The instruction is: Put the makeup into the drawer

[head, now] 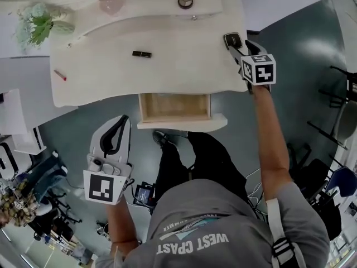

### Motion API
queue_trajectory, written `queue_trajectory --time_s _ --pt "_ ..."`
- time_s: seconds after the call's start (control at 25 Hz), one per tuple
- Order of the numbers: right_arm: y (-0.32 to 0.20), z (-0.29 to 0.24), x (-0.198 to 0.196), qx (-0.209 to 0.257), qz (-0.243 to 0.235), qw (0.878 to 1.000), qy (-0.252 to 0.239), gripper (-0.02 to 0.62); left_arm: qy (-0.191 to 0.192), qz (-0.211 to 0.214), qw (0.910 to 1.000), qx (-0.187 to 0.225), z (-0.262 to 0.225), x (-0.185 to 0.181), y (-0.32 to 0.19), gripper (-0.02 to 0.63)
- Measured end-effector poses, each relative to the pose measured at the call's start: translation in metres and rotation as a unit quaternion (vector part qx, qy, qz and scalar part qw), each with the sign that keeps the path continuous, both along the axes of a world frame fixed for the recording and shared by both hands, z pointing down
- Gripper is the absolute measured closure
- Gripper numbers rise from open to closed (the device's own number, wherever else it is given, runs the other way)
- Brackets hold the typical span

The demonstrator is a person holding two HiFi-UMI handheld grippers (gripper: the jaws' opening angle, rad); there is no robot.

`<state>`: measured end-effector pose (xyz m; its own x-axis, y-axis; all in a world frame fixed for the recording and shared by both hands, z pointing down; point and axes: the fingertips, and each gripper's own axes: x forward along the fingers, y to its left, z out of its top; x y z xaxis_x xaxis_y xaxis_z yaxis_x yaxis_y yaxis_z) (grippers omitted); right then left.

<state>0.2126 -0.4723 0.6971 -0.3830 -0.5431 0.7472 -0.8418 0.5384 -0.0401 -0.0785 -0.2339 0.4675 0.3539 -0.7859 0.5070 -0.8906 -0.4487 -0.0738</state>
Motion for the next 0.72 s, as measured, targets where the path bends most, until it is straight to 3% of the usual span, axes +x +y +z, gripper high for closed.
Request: queue_trajectory --time_s 0.12,0.32,0.72 --pt "-0.003 0.017 0.001 -0.02 0.004 1.0 0.015 0.279 0.003 -0.002 1.0 -0.004 0.004 -0.001 0.002 0.604" --pt "-0.009 0.043 -0.001 -0.045 0.009 0.998 0.037 0.259 0.006 -0.008 0.9999 -0.011 0.014 -0.009 0.005 0.604" --pt "-0.008 0.045 -0.012 -0.047 0.016 0.998 0.037 0.29 0.014 -0.017 0.9996 -0.015 0.024 -0.023 0.008 0.604"
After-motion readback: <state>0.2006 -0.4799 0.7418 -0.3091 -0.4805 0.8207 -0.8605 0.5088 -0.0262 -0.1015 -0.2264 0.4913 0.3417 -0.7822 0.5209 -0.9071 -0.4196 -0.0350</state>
